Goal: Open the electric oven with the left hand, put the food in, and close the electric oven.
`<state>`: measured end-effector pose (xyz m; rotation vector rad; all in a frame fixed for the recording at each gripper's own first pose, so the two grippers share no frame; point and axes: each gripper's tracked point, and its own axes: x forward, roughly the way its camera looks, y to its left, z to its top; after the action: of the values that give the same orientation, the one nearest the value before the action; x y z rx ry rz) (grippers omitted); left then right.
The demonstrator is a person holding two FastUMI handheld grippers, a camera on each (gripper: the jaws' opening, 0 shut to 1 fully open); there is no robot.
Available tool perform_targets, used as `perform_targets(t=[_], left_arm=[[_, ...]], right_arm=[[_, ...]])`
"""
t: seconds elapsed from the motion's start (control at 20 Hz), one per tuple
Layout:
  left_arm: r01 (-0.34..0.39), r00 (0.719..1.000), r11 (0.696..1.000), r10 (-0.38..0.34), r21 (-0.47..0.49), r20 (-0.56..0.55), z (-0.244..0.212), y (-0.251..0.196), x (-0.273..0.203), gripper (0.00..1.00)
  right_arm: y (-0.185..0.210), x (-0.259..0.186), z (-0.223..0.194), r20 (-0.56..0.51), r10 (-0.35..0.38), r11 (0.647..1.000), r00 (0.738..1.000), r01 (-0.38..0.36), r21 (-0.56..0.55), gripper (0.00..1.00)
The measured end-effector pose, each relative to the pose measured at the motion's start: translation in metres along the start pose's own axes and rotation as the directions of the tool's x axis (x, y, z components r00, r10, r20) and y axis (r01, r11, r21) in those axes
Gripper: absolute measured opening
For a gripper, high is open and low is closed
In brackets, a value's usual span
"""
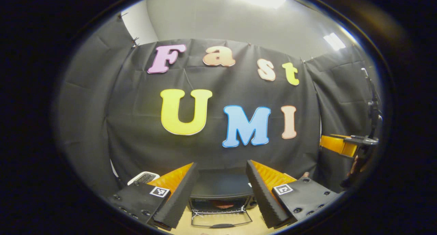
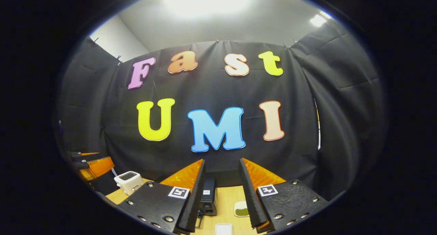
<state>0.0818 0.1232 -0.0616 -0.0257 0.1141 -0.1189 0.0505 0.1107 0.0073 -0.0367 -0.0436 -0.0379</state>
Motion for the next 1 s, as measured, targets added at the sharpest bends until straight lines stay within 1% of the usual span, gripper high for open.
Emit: perform_targets(t=[0.05,0.1,0.15,0.2,0.3,0.45,0.5,0.55,0.6,0.65,0.75,0.8,0.85,0.9,0.95,1.0], left_arm=[[0.015,0.999,1.000,-0.015,-0.009,-0.033,-0.013,-0.008,0.004,1.00],[0.021,0.998,1.000,-0.022,-0.012,-0.056,-0.023,-0.013,0.006,1.00],[0.024,0.997,1.000,-0.025,-0.012,-0.079,-0.034,-0.014,0.009,1.00],[0.026,0.994,1.000,-0.026,-0.010,-0.105,-0.045,-0.016,0.012,1.00],[0.010,0.987,1.000,-0.010,-0.001,-0.161,-0.073,-0.017,0.015,1.00],[0.001,0.965,1.000,-0.006,-0.018,-0.261,-0.123,-0.022,0.016,1.00],[-0.002,0.955,1.000,-0.005,-0.022,-0.298,-0.140,-0.022,0.016,0.90],[0.002,0.940,1.000,-0.011,-0.027,-0.340,-0.161,-0.023,0.016,0.95],[0.003,0.921,1.000,-0.013,-0.027,-0.388,-0.179,-0.024,0.014,0.95],[-0.003,0.907,1.000,-0.004,-0.016,-0.421,-0.196,-0.022,0.014,0.89],[-0.004,0.875,1.000,0.001,-0.005,-0.483,-0.224,-0.020,0.012,0.92],[-0.006,0.858,1.000,0.000,-0.009,-0.514,-0.238,-0.020,0.011,1.00],[-0.012,0.839,1.000,0.001,-0.017,-0.544,-0.253,-0.021,0.011,0.96],[-0.015,0.815,1.000,-0.004,-0.028,-0.579,-0.268,-0.022,0.009,0.97],[-0.024,0.790,0.999,-0.002,-0.034,-0.613,-0.283,-0.020,0.008,0.92],[-0.027,0.761,0.999,-0.008,-0.044,-0.649,-0.297,-0.021,0.005,0.97]], right_arm=[[0.000,0.002,-0.002,-0.001,0.017,1.000,1.000,-0.017,0.001,0.58],[0.002,0.003,-0.005,-0.010,0.029,1.000,1.000,-0.029,-0.002,0.63],[0.001,0.003,-0.007,-0.017,0.034,0.999,0.999,-0.034,-0.005,0.59],[-0.001,0.002,-0.007,-0.017,0.040,0.999,0.999,-0.040,-0.008,0.69],[-0.004,0.004,-0.005,-0.011,0.049,0.999,0.999,-0.049,-0.001,0.71],[-0.009,0.003,-0.006,-0.012,0.061,0.998,0.998,-0.061,0.021,0.73],[-0.010,0.004,-0.009,-0.009,0.063,0.998,0.998,-0.063,0.023,0.78],[-0.015,0.006,-0.011,-0.007,0.062,0.998,0.998,-0.062,0.024,0.84],[-0.018,0.005,-0.011,-0.007,0.058,0.998,0.998,-0.058,0.028,0.93],[-0.020,0.006,-0.013,-0.013,0.056,0.998,0.998,-0.055,0.033,0.93],[-0.026,0.005,-0.015,-0.023,0.050,0.998,0.999,-0.049,0.044,0.93],[-0.030,0.004,-0.018,-0.027,0.043,0.998,0.999,-0.041,0.050,0.93],[-0.034,0.004,-0.019,-0.032,0.038,0.998,0.999,-0.036,0.056,0.93],[-0.037,0.003,-0.021,-0.037,0.034,0.998,0.999,-0.032,0.061,0.93],[-0.040,0.002,-0.023,-0.041,0.030,0.998,0.999,-0.027,0.064,0.93],[-0.043,0.001,-0.023,-0.044,0.027,0.997,0.999,-0.024,0.068,0.93]])
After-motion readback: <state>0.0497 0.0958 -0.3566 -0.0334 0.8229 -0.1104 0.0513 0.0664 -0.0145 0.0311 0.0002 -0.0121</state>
